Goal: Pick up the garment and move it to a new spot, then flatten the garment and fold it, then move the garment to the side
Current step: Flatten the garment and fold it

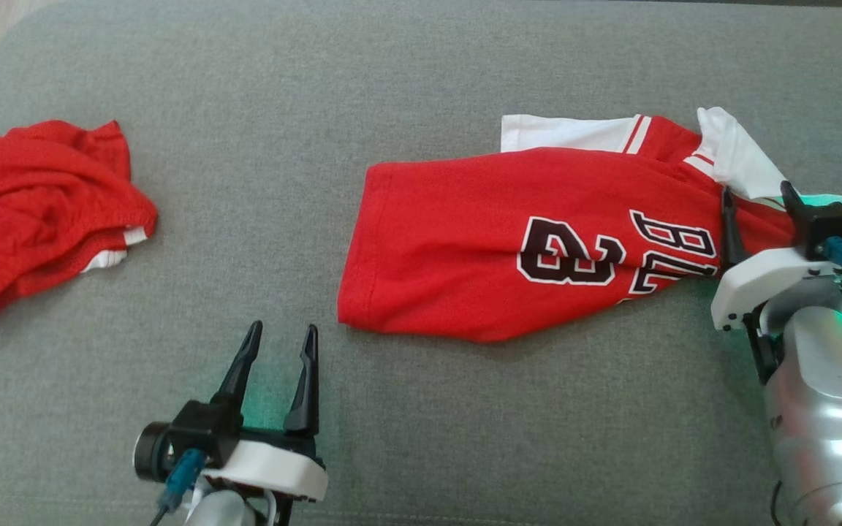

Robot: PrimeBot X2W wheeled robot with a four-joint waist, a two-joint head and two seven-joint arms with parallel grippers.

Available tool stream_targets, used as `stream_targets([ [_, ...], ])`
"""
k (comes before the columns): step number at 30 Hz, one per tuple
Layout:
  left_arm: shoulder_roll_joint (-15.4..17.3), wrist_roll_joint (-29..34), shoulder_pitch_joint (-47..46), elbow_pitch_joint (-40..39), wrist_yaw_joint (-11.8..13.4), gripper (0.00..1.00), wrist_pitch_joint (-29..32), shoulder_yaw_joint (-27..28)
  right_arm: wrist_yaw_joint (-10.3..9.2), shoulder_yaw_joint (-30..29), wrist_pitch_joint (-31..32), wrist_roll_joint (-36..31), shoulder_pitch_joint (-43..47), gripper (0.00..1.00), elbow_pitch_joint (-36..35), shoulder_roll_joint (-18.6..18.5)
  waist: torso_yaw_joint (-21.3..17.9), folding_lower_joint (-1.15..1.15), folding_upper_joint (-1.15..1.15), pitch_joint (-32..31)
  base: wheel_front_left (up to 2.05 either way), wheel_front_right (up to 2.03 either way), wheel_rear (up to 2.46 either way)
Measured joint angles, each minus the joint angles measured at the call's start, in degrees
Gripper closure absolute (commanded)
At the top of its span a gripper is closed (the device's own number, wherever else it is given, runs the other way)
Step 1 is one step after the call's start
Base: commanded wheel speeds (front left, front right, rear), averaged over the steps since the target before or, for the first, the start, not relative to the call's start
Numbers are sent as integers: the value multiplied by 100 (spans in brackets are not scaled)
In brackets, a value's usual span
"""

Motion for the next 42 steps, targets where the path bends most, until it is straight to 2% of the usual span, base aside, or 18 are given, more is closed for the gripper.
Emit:
stream_targets([
  [10, -1, -41, -12, 1, 0, 0, 0, -15, 0, -213, 0, -632, -67, 0, 131, 19, 50, 0, 0, 34, 0, 0, 0],
  [11, -1, -41, -12, 2, 0, 0, 0, -15, 0, -233, 0, -667, -69, 10, 144, 21, 53, 0, 0, 30, 0, 0, 0],
  [12, -1, -41, -12, 2, 0, 0, 0, -15, 0, -253, 0, -691, -72, 62, 159, 22, 56, 0, 0, 23, 0, 0, 0],
  [13, -1, -41, -12, 2, 0, 0, 0, -14, 0, -265, 0, -719, -75, 100, 164, 23, 59, 0, 0, 16, 0, 0, 0],
  [19, 0, -41, -10, 10, 0, 0, 0, -9, 0, -274, 0, -734, -114, 100, -12, 105, 37, 0, 0, -80, 0, 0, 0],
  [25, 0, -40, 61, 20, 1, 0, 0, 51, 0, 296, 0, -59, 193, 100, -1104, 142, -84, -1, 0, -345, 0, 0, 0],
  [29, -1, -41, 221, 8, 15, 0, 0, 121, 1, 970, 0, 536, 1054, 100, -1948, 99, -236, -1, 0, -596, 0, 0, 0],
  [30, -1, -41, 221, 8, 15, 0, 0, 121, 1, 970, 0, 536, 1054, 100, -1948, 99, -236, -1, 0, -596, 0, 0, 0],
  [32, 0, -42, 351, 5, 55, 0, 0, 197, 1, 1178, 0, 806, 1657, 100, -2250, -35, -330, -1, 0, -725, 0, 0, 0],
  [36, 1, -98, 527, 2, 99, 0, 0, 255, 1, 1212, 0, 1221, 2725, 100, -2632, -385, -539, -2, 0, -952, 0, 0, 0],
  [42, 2, -96, 540, -36, 109, 0, 0, 416, 1, 1070, 0, 1422, 3502, 100, -2794, -447, -824, -2, 0, -1155, 0, 0, 0],
])
